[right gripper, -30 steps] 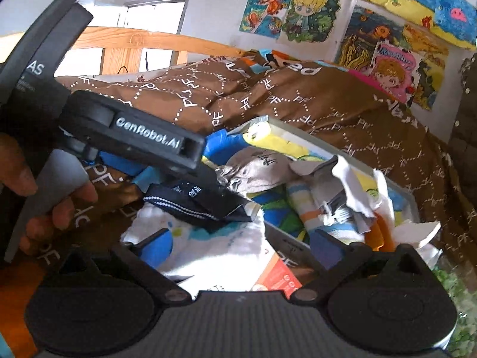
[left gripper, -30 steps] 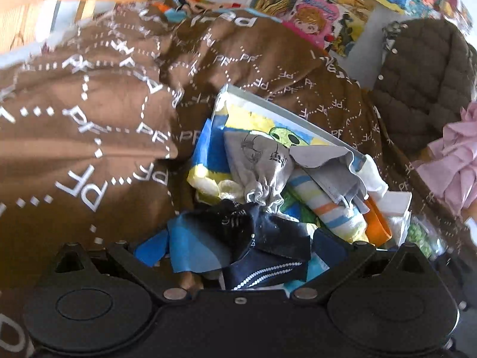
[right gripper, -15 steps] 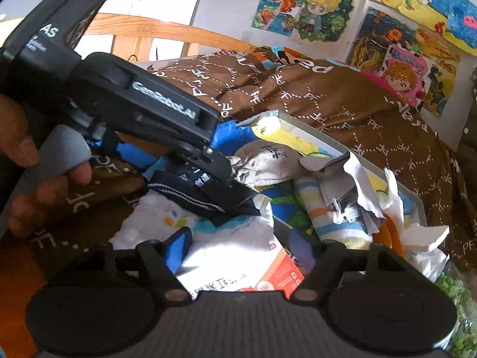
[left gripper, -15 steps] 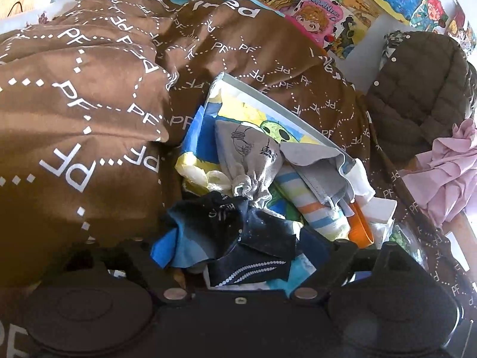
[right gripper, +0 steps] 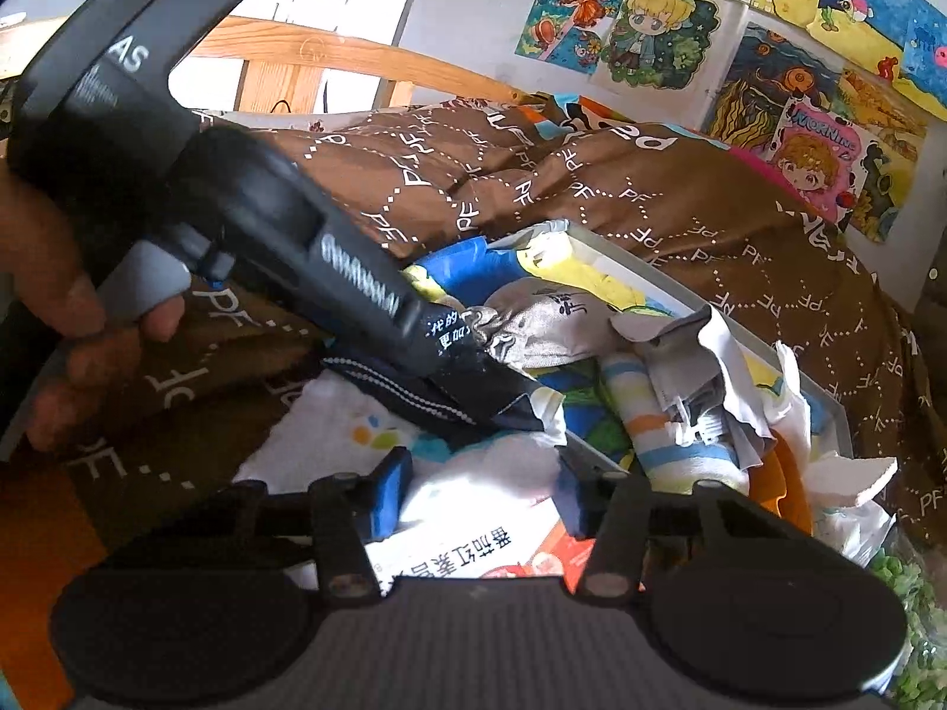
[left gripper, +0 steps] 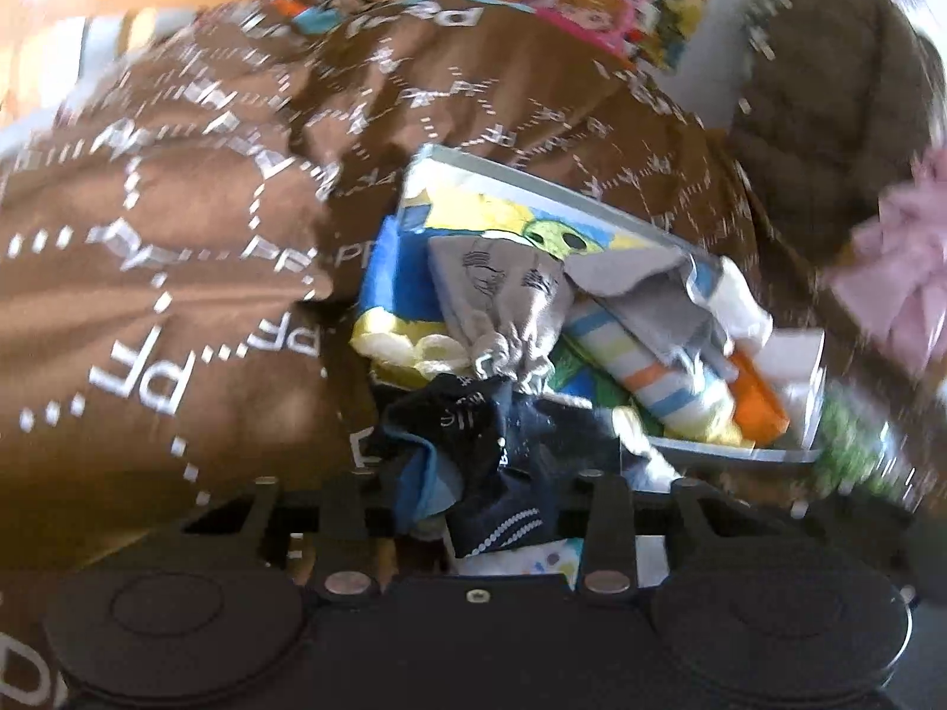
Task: Organize soft objects
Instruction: 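Grasp the navy striped cloth with the left gripper while the right gripper grasps white cloth, then carry the navy cloth with the left gripper while the right carries white cloth to the tray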
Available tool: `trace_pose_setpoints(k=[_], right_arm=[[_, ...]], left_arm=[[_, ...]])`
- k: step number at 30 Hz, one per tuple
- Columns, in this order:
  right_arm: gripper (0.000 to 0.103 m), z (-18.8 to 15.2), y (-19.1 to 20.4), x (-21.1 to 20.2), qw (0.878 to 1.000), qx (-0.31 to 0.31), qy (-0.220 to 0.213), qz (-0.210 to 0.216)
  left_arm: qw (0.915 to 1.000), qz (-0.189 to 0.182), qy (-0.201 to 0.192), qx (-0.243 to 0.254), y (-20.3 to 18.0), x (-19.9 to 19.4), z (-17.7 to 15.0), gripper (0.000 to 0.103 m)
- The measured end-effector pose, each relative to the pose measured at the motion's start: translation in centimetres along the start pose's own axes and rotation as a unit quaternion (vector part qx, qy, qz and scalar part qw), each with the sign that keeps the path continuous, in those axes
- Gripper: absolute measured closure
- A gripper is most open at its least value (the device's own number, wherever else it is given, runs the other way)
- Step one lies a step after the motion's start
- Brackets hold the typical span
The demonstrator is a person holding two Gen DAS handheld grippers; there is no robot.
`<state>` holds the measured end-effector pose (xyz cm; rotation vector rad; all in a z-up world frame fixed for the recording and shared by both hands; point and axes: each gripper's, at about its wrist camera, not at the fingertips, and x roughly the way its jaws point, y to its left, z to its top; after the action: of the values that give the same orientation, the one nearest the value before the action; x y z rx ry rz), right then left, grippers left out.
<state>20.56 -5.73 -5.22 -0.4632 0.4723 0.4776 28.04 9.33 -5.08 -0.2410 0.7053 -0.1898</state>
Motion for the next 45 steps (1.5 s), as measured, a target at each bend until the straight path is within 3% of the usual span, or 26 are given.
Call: trace_pose_setpoints(k=[5, 9, 17, 24, 27, 34, 39, 42, 45], right_arm=[[0.063, 0.1, 0.2, -0.3, 1.000, -0.007, -0.005, 0.000], [0.075, 0.1, 0.3, -0.4, 1.000, -0.015, -0.008, 0.005], [0.085, 0.2, 0.6, -0.7, 0.999, -0.034, -0.021, -0.013], [0.086, 0.6, 0.2, -0.8, 0.997, -0.053, -0.026, -0.049], [0.086, 0.5, 0.7, -0.7, 0.993, -0.090, -0.029, -0.075], [0.086, 0.6, 1.7, -1.1, 0.977, -0.162, -0.065, -0.119], [0.086, 1.5, 1.8, -1.3, 0.977, -0.162, -0.082, -0.112], [0.086, 2.8, 1.0, -1.5, 0.972, -0.169, -0.117, -0.116], [0.086, 4.9, -1.5, -1.4, 0.973, -0.128, -0.158, -0.112]], left_arm=[[0.9996, 0.019, 0.000, 0.019, -0.3, -0.2, 0.1, 0.086], [0.9998, 0.007, -0.009, 0.019, -0.3, -0.8, 0.4, 0.100], [0.9985, -0.003, -0.053, 0.011, -0.5, -2.0, 1.0, 0.101], [0.9943, 0.005, -0.106, -0.015, 0.3, -3.9, 2.2, 0.101], [0.9921, 0.010, -0.123, -0.024, 0.6, -4.6, 2.7, 0.101], [0.9871, 0.009, -0.160, 0.009, -0.4, -5.7, 2.9, 0.101], [0.9858, 0.001, -0.167, 0.015, -0.7, -5.6, 3.1, 0.101], [0.9833, -0.003, -0.181, 0.011, -0.5, -5.6, 3.9, 0.101], [0.9790, -0.008, -0.204, -0.009, -0.1, -5.5, 5.4, 0.101]])
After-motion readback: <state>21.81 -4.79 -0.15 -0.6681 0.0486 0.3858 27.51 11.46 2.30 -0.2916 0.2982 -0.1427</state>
